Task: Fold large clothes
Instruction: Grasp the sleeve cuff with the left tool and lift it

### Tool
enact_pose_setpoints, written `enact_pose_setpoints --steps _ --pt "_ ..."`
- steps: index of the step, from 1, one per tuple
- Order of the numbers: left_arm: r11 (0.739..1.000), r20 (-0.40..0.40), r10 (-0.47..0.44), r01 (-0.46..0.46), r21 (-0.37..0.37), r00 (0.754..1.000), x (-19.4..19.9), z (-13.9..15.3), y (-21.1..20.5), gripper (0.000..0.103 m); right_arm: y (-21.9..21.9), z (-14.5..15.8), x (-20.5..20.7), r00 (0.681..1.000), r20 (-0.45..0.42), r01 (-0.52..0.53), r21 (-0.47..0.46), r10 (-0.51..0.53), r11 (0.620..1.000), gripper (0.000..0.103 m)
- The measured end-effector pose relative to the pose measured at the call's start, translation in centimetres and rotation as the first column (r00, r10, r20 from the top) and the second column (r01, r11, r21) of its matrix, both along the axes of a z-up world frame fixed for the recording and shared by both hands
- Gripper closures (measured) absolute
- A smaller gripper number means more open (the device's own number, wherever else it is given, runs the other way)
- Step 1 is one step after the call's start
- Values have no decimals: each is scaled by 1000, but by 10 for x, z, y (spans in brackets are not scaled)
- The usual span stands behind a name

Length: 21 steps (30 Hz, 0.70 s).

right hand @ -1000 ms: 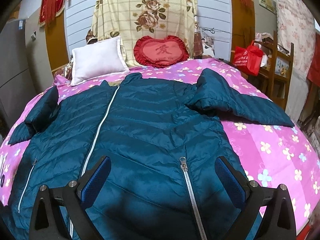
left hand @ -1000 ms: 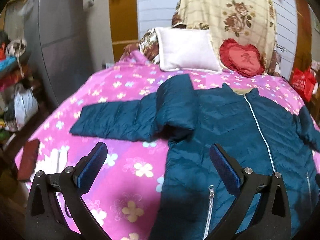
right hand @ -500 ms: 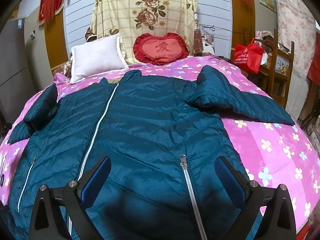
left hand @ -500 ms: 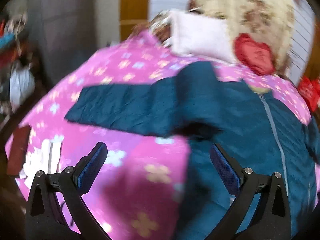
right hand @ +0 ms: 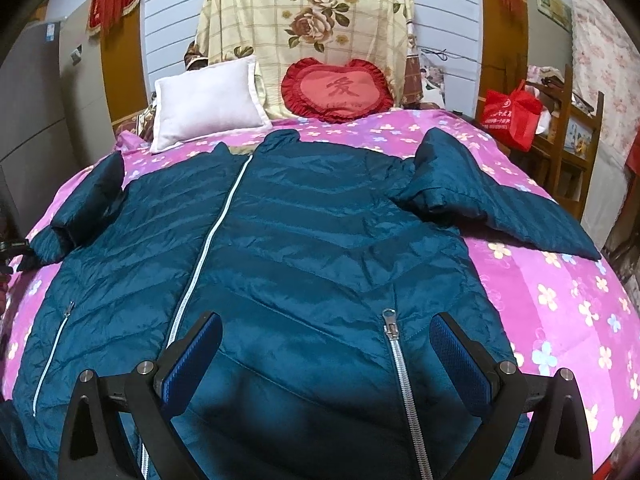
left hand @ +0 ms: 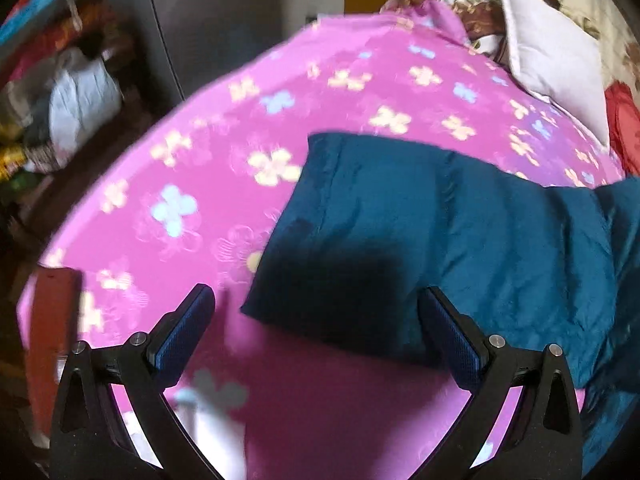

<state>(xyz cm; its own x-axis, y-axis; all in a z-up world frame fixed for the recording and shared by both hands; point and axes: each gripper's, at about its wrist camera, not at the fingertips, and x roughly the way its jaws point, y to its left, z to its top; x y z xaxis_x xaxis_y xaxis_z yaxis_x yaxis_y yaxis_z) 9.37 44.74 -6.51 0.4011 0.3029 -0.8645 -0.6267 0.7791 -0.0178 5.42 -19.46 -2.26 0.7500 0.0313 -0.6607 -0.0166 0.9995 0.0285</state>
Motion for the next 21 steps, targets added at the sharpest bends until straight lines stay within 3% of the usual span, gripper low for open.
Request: enact_pose_setpoints --steps 2,6,8,10,13,15,17,19,21 --pt "999 8 -17 18 -42 1000 6 -9 0 0 3 -2 2 1000 -8 -8 -9 8 1000 0" --pt "998 14 -64 64 21 998 15 -11 -11 4 7 -4 4 1000 -14 -20 -27 20 999 0" --pt "997 52 -71 68 47 996 13 -9 -14 22 8 -4 4 1000 -17 -21 -27 21 999 0" --pt "994 102 -99 93 65 990 11 -4 -20 83 7 -4 5 1000 -19 -20 -25 20 999 0" --pt "984 83 -110 97 153 990 14 4 -32 92 7 -4 5 1000 -18 -20 -23 19 1000 0" --pt "986 160 -121 99 134 980 5 18 -37 93 7 -4 5 1000 -16 -18 -21 18 1000 0" --pt "987 270 -155 137 84 950 -6 37 -43 93 6 -4 5 1000 -13 -16 -17 15 1000 0" --pt "980 376 -196 193 45 906 -18 61 -57 93 4 -3 4 1000 -12 -9 -14 9 1000 0" --pt "972 442 -221 235 23 869 -25 81 -73 93 2 -4 4 1000 -16 5 -14 -5 1000 0"
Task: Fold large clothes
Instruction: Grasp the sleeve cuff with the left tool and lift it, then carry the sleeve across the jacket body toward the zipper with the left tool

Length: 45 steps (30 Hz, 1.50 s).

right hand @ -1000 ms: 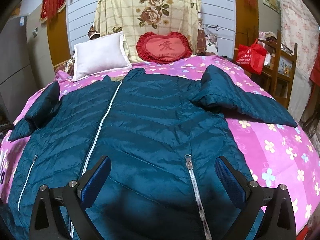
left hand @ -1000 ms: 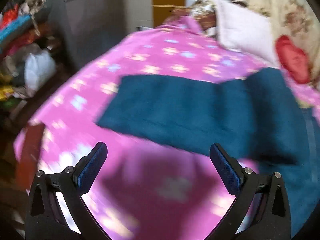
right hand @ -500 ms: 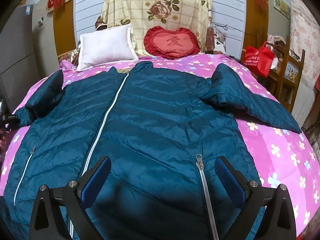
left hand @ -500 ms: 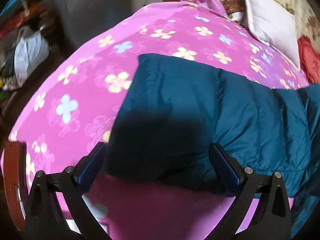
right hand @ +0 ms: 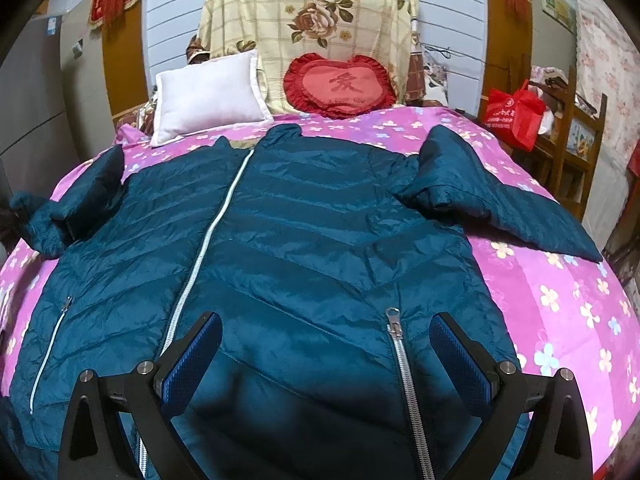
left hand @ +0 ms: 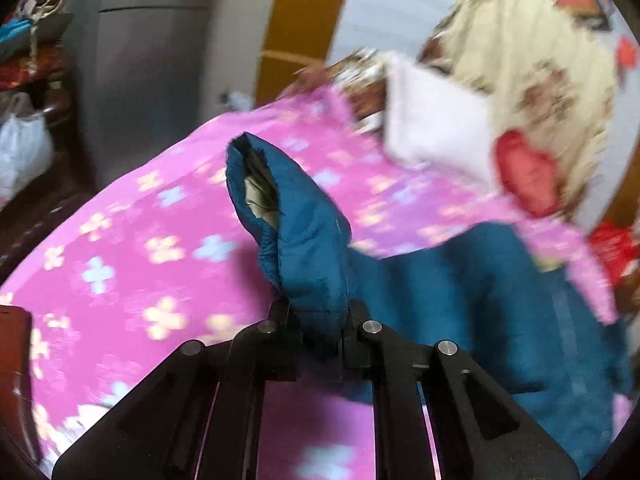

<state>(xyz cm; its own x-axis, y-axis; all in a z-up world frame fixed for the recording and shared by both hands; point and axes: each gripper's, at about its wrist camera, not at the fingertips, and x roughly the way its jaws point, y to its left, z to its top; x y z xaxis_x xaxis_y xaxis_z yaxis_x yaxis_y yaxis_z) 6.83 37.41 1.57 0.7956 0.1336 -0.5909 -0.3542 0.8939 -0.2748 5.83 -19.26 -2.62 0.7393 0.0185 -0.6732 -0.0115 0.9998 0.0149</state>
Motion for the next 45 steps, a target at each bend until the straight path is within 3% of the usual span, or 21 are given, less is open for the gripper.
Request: enact_pose_setpoints --steps 7,11,13,16,18,22,25,26,27,29,31,36,39,42,45 --pt "982 145 -173 182 -48 974 -1 55 -87 93 -22 -10 3 992 -67 109 -25 -110 994 0" --pt "932 241 -314 346 -106 919 4 81 -150 94 -32 -11 1 988 -77 130 -15 -131 991 0" --pt "894 284 -375 425 -141 883 10 89 -184 94 -35 -11 0 988 -80 131 -17 -132 991 0" --pt "849 310 -434 499 -174 846 17 83 -222 94 -37 -12 0 988 -85 131 -13 -132 991 0" --pt "822 313 -452 526 -217 836 21 70 -238 94 -38 -13 0 988 -90 128 -11 -129 992 0" --pt "748 325 -486 579 -325 811 36 38 -255 94 -37 -14 0 988 -97 123 -17 -124 992 0" --pt "645 385 -535 658 -388 752 37 21 -266 94 -37 -15 0 987 -101 125 -17 -126 992 0" --pt "584 424 -558 700 -410 714 39 21 -270 94 -37 -15 0 987 -102 127 -18 -128 992 0" --pt "569 436 -567 715 -407 699 39 25 -273 94 -37 -15 1 986 -102 129 -19 -130 991 0" --pt "581 437 -585 729 -362 683 39 35 -279 93 -37 -16 3 985 -106 136 -15 -137 991 0" --pt "596 413 -591 720 -356 693 41 35 -279 93 -37 -17 5 984 -113 141 -8 -141 990 0" --pt "678 276 -546 611 -408 791 51 13 -280 93 -32 -15 6 984 -109 141 -24 -143 990 0" --pt "715 201 -539 571 -404 818 54 2 -284 93 -26 -3 6 989 -59 130 -33 -132 991 0" --pt "708 169 -560 575 -409 811 47 -10 -286 93 -18 10 21 993 -36 115 -27 -116 993 0" --pt "680 141 -607 603 -417 782 44 -17 -300 93 -9 26 49 995 -11 96 50 -96 994 0"
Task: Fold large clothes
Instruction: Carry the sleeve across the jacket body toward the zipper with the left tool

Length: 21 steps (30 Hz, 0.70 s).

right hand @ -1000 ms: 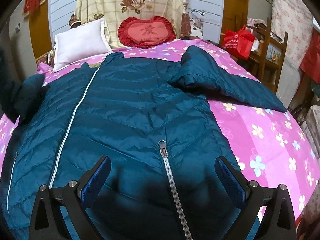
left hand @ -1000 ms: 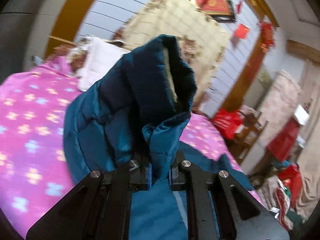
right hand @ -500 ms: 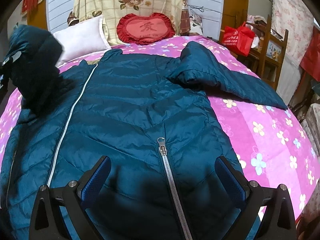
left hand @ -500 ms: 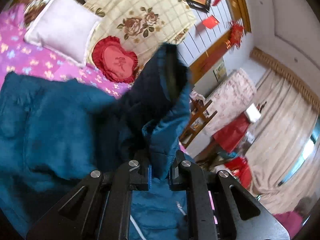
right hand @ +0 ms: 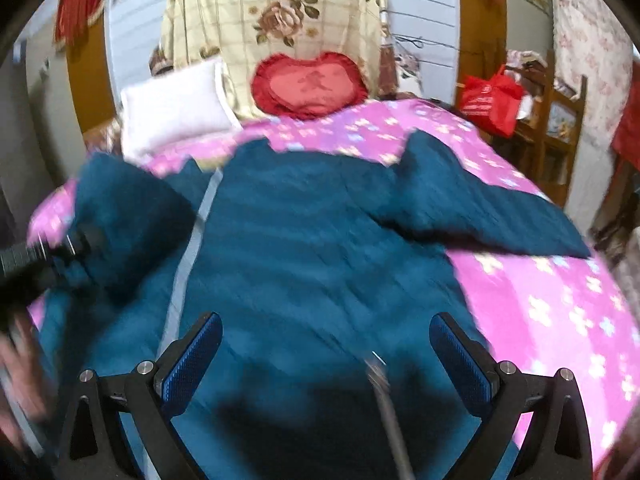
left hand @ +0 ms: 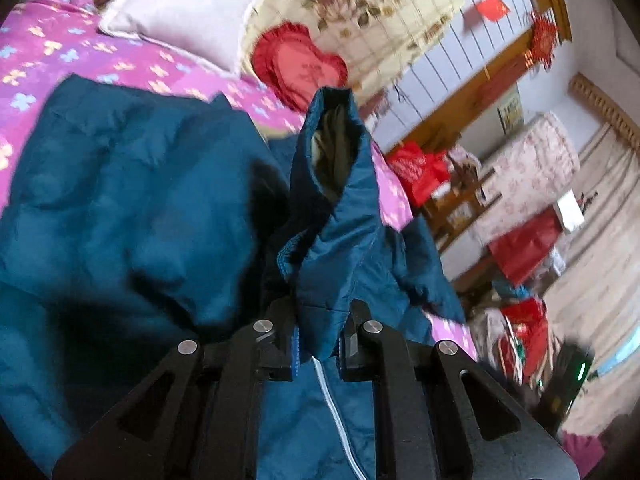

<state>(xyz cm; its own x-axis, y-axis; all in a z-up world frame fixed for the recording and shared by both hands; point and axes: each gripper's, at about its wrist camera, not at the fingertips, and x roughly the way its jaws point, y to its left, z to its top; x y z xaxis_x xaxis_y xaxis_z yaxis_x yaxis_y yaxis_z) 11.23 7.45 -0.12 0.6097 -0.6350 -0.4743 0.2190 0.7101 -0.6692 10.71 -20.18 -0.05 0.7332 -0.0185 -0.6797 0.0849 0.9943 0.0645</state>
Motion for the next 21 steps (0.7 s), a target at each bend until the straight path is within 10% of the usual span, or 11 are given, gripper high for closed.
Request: enact_pose_setpoints --steps 9,12,21 --pt "984 -15 -90 91 154 996 6 -4 -46 86 36 -36 73 999 -33 -11 43 12 999 0" --pt "977 -25 -119 121 173 993 5 0 -56 55 41 -50 87 994 -93 -46 60 52 997 0" --pt "987 15 12 -14 161 1000 -9 15 -13 45 28 -47 80 998 -53 -38 137 45 990 0"
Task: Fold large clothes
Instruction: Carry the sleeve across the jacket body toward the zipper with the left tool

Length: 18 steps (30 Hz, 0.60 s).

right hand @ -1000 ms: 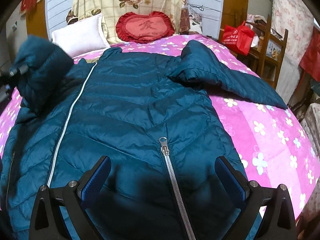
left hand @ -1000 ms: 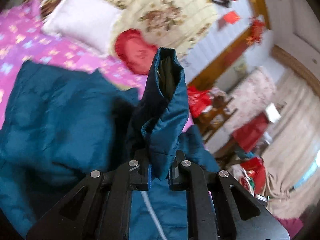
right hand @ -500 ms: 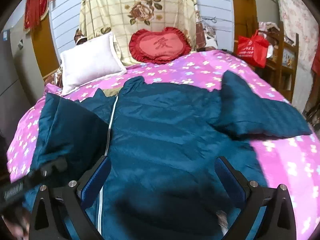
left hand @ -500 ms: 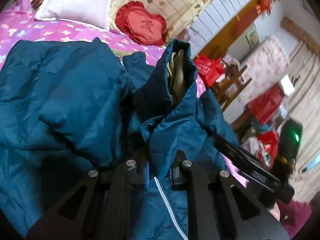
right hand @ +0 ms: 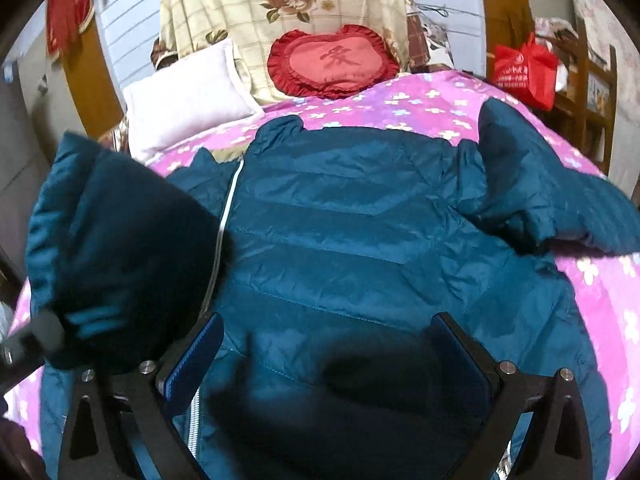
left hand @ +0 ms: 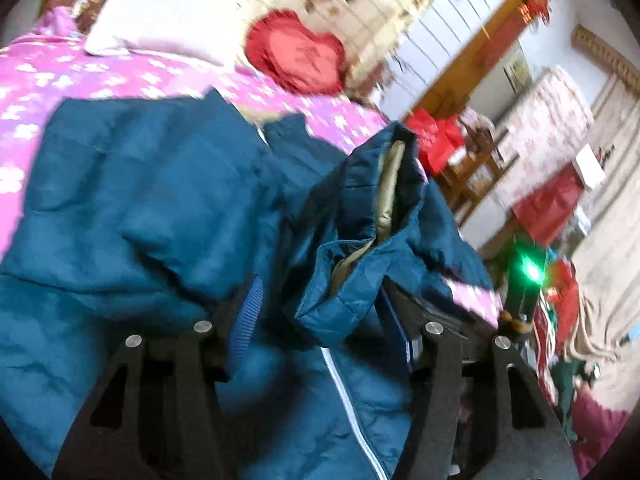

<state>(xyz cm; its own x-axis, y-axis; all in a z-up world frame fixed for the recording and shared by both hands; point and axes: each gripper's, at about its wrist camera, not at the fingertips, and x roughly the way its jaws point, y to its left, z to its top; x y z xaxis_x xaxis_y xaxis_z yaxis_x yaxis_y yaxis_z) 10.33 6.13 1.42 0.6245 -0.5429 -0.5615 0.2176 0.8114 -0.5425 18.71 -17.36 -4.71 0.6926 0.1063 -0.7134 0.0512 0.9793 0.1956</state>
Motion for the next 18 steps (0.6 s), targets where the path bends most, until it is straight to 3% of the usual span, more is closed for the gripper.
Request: enact_pose_setpoints --steps 5,9,14,16,18 --pt "996 17 65 -63 -69 998 0 10 31 45 1 2 -1 1000 8 -4 17 4 1000 0" --pt "994 35 53 -50 -96 998 -2 17 34 43 7 -1 1 1000 -1 -16 4 16 1000 0" --pt "990 41 132 -130 -46 990 -2 19 41 41 2 2 -3 1000 11 10 7 -10 1000 0" --pt "981 -3 193 -193 -28 981 2 11 52 41 -4 4 -8 998 21 56 8 -56 998 0" --pt "963 -51 270 -270 17 961 8 1 65 41 -17 6 -13 994 37 99 69 -101 993 0"
